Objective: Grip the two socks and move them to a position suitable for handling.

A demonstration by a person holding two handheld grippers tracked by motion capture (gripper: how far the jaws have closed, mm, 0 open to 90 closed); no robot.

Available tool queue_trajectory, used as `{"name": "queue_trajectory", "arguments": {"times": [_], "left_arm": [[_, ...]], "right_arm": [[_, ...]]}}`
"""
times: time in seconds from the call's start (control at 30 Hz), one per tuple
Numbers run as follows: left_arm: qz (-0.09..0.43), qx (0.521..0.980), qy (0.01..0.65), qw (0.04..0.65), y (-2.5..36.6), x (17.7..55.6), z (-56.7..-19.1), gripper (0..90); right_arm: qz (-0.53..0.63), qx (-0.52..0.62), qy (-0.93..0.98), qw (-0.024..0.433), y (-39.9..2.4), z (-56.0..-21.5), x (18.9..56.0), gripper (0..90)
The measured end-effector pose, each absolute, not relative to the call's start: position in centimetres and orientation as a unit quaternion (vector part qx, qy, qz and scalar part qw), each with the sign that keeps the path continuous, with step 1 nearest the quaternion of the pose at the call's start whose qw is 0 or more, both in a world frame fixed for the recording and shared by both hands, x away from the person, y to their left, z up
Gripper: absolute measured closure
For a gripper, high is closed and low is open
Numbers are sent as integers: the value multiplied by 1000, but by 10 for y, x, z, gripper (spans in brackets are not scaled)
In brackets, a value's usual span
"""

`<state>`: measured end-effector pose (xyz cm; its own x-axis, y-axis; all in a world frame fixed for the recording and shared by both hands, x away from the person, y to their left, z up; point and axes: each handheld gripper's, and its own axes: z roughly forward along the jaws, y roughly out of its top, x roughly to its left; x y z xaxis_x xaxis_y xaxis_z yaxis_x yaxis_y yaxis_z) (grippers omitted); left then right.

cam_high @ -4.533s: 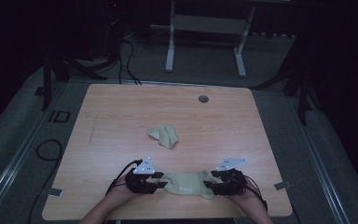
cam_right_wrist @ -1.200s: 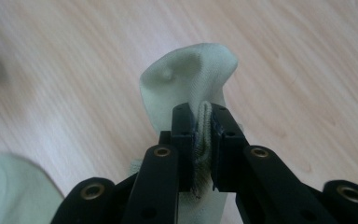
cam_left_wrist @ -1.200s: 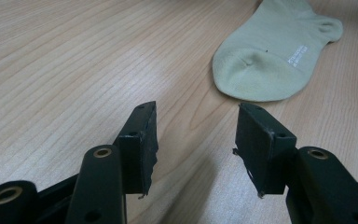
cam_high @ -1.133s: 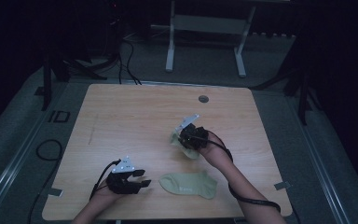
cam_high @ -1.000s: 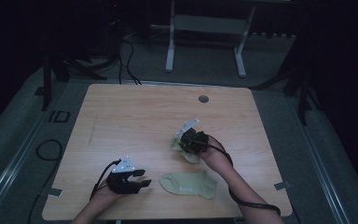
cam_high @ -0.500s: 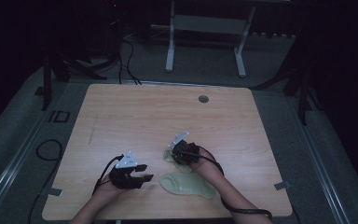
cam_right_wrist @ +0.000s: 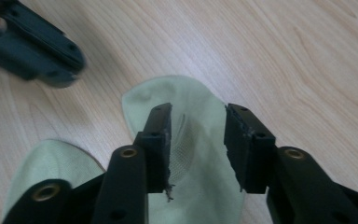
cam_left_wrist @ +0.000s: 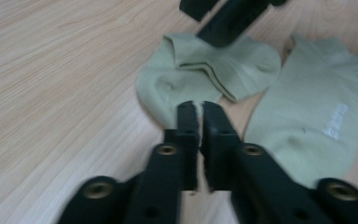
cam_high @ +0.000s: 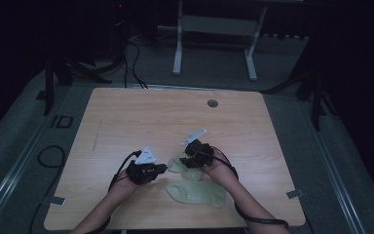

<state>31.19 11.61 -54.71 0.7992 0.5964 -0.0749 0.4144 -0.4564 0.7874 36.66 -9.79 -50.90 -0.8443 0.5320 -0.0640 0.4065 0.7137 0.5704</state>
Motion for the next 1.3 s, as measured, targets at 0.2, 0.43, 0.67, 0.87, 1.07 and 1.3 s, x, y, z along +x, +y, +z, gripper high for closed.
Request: {"name": "queue_trajectory", "arguments": {"times": [0.2, 0.43, 0.67, 0.87, 1.07, 1.3], "left_arm": [[102, 866, 302, 385, 93, 331, -559, 893], [94, 872, 306, 369, 89, 339, -565, 893], [90, 873, 307, 369, 90, 340, -565, 894], [89, 875, 304, 365, 89, 340, -564, 894], [86, 877, 302, 364, 89, 342, -564, 894], [84, 880, 299, 360, 87, 345, -563, 894]], "right_arm": [[260, 263, 924, 99, -95, -527, 367, 638], [234, 265, 931, 92, -96, -538, 367, 776], [260, 277, 918, 114, -113, -521, 368, 820], [271, 312, 900, 136, -147, -503, 377, 819], [273, 336, 892, 128, -167, -505, 385, 818], [265, 354, 888, 122, -180, -514, 392, 798]]}}
